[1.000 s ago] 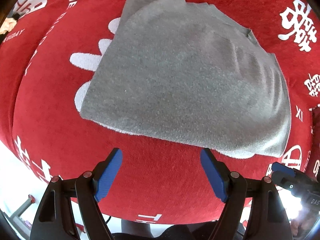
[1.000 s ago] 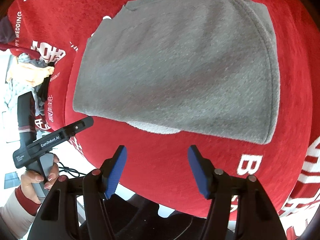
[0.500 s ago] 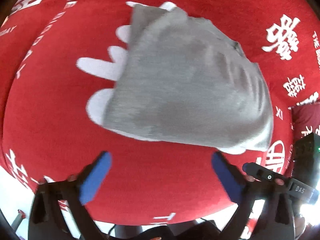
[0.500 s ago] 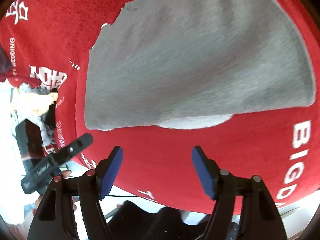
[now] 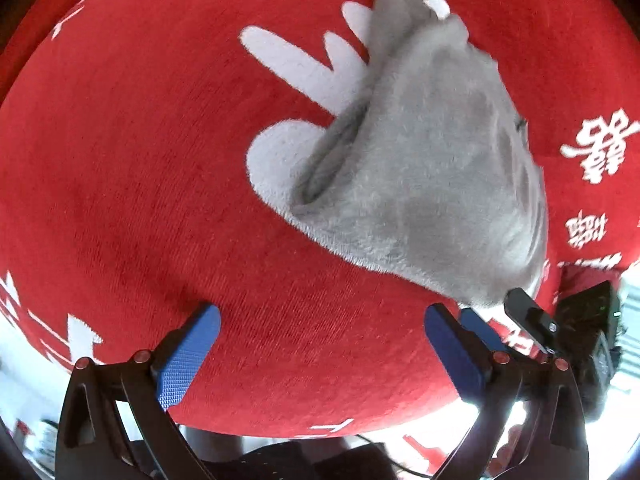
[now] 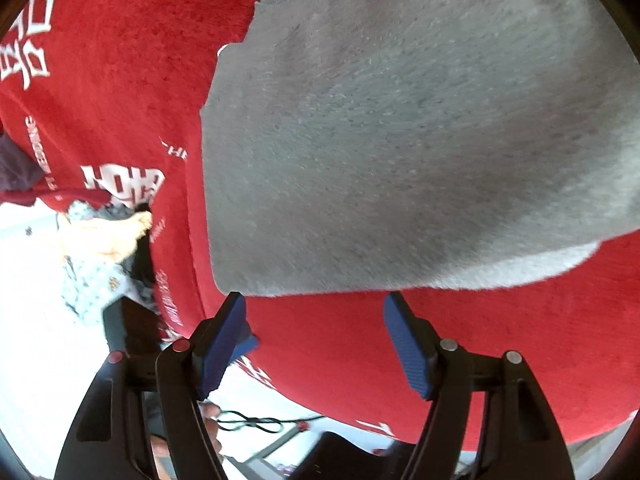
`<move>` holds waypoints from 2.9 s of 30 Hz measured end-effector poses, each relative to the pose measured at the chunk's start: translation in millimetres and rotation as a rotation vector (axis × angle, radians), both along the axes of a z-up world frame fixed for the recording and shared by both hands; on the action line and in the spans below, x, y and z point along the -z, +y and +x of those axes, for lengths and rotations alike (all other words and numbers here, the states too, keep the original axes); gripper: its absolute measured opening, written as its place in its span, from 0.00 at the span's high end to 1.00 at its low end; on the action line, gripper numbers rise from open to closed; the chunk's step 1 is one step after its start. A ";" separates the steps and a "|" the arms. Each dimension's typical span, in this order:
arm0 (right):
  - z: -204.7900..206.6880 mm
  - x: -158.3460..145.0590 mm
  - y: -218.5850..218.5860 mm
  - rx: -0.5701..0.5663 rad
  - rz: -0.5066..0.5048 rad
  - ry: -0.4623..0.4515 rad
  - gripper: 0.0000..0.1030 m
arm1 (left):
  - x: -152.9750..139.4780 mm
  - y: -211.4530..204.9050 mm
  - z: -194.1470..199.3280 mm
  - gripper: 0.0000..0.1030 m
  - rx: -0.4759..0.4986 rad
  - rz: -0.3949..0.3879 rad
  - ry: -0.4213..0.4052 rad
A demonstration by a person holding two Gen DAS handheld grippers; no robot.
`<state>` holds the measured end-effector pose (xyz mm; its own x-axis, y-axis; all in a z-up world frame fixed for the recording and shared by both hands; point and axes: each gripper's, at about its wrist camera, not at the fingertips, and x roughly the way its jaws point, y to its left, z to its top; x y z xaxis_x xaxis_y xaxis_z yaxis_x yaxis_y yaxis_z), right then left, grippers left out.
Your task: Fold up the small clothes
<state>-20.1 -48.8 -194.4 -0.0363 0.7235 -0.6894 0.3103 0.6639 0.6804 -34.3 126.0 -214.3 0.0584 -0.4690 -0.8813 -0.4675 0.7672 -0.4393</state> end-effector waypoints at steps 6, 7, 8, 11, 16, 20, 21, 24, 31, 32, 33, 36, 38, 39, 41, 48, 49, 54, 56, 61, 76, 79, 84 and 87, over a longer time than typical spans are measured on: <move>0.4 17.8 0.2 0.094 0.080 0.035 0.28 | 3.5 10.0 -2.1 0.01 -0.053 -0.046 0.007; -1.2 20.3 -1.2 0.116 0.096 0.037 0.28 | 3.6 11.1 -2.1 0.01 -0.055 -0.055 0.006; -2.6 21.7 -2.4 0.134 0.107 0.038 0.28 | 3.0 12.9 -2.5 0.01 -0.062 -0.067 0.004; -6.9 22.7 -7.7 0.173 0.124 0.037 0.28 | -4.6 18.9 -5.7 0.01 -0.101 -0.108 -0.029; -9.4 21.3 -9.9 0.202 0.114 0.025 0.32 | -10.2 8.6 4.0 0.01 -0.105 -0.131 -0.079; -2.5 27.7 -11.6 0.257 0.142 0.048 0.50 | -8.2 -3.7 13.5 0.01 -0.110 -0.148 -0.107; -0.7 29.3 -11.7 0.262 0.145 0.053 0.57 | -8.4 -5.6 15.4 0.01 -0.115 -0.148 -0.113; 7.0 29.4 -14.3 0.271 0.164 0.049 0.85 | -8.7 -12.3 22.4 0.01 -0.132 -0.150 -0.127; 16.5 6.4 -16.1 0.217 0.241 -0.016 0.89 | -10.0 -22.8 37.6 0.01 -0.176 -0.202 -0.181; 16.4 6.2 -14.6 0.208 0.240 -0.014 0.89 | -9.5 -25.6 42.8 0.01 -0.184 -0.206 -0.194; 16.1 6.3 -14.5 0.202 0.239 -0.012 0.89 | -9.0 -27.6 46.8 0.01 -0.189 -0.202 -0.202; 16.1 7.9 -11.4 0.183 0.230 -0.005 0.89 | -4.6 -32.0 61.4 0.01 -0.211 -0.184 -0.213; 15.4 9.6 -7.7 0.154 0.215 -0.006 0.89 | -1.8 -34.3 69.9 0.01 -0.218 -0.171 -0.218; 16.1 10.0 -5.6 0.140 0.208 -0.007 0.89 | -1.0 -35.7 73.2 0.01 -0.218 -0.159 -0.223; 15.1 13.5 -2.8 0.094 0.184 0.000 0.89 | -0.5 -40.6 80.0 0.01 -0.195 -0.112 -0.242; 9.8 11.0 -5.3 -0.038 0.110 0.021 0.86 | -1.1 -50.8 86.5 0.01 -0.088 -0.035 -0.282; 9.5 7.1 -7.2 -0.060 0.096 0.011 0.85 | 0.4 -48.0 87.0 0.01 -0.101 -0.051 -0.275; 8.6 -9.4 -18.8 -0.135 0.046 -0.031 0.85 | 7.6 -32.1 87.9 0.01 -0.186 -0.134 -0.227; 8.2 -12.6 -27.7 -0.142 0.041 -0.036 0.85 | 7.7 -29.4 87.4 0.01 -0.200 -0.146 -0.216; 5.2 -19.4 -32.9 -0.150 0.034 -0.043 0.85 | -1.1 -32.2 84.5 0.41 -0.186 -0.024 -0.183; 104.1 -73.4 -36.8 -0.297 -0.222 -0.200 0.14 | -60.2 -121.5 77.4 0.89 0.467 0.626 -0.510; 146.5 -77.7 -12.8 -0.365 -0.193 -0.191 0.14 | -64.0 -129.7 75.9 0.89 0.546 0.671 -0.557; 196.5 -74.9 67.1 -0.596 -0.147 -0.150 0.13 | -63.9 -137.4 69.6 0.89 0.629 0.707 -0.602; 205.1 -62.0 115.1 -0.740 -0.116 -0.086 0.10 | -64.1 -142.2 64.5 0.89 0.650 0.707 -0.615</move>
<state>185.0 66.3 -132.3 -0.4271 0.4538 -0.7821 -0.2960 0.7471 0.5951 30.2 -16.2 -150.2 0.4995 0.0217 -0.8661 0.2543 0.9520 0.1704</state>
